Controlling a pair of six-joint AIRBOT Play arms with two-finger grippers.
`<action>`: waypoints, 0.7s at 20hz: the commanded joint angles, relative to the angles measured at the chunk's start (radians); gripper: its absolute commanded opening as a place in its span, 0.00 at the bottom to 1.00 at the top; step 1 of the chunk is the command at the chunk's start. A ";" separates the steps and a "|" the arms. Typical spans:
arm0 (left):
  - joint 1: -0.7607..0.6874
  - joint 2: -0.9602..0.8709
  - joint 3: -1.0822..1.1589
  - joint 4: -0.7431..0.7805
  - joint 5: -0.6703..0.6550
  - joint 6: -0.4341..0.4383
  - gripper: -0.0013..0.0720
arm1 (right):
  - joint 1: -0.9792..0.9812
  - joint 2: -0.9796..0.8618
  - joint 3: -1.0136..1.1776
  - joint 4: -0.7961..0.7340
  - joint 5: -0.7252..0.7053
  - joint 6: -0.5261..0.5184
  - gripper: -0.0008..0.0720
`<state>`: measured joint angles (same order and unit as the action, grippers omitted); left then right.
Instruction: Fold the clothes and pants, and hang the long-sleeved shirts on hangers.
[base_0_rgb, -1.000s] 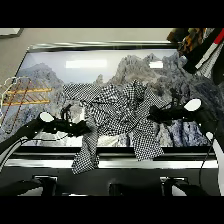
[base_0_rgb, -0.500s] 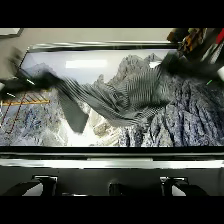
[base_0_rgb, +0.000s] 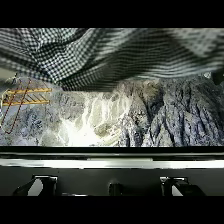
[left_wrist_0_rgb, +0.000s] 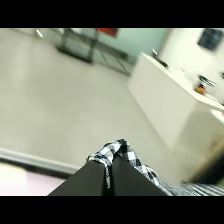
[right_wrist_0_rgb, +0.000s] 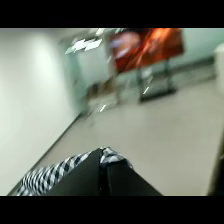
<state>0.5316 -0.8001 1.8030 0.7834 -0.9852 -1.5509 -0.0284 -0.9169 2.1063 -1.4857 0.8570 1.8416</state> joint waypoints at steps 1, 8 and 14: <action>0.124 0.142 0.024 0.166 -0.020 -0.101 0.06 | 0.000 0.139 0.025 -0.248 0.021 0.118 0.05; 0.154 0.119 -0.036 0.125 -0.269 -0.060 0.05 | 0.000 0.110 0.025 -0.262 0.133 0.266 0.05; -0.060 -0.179 -0.223 0.108 -0.341 0.006 0.05 | 0.000 -0.261 -0.030 -0.211 0.243 0.429 0.05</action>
<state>0.5900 -0.8459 1.6558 0.8577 -1.2846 -1.5787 -0.0284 -1.0142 2.1101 -1.7374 1.0519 2.1788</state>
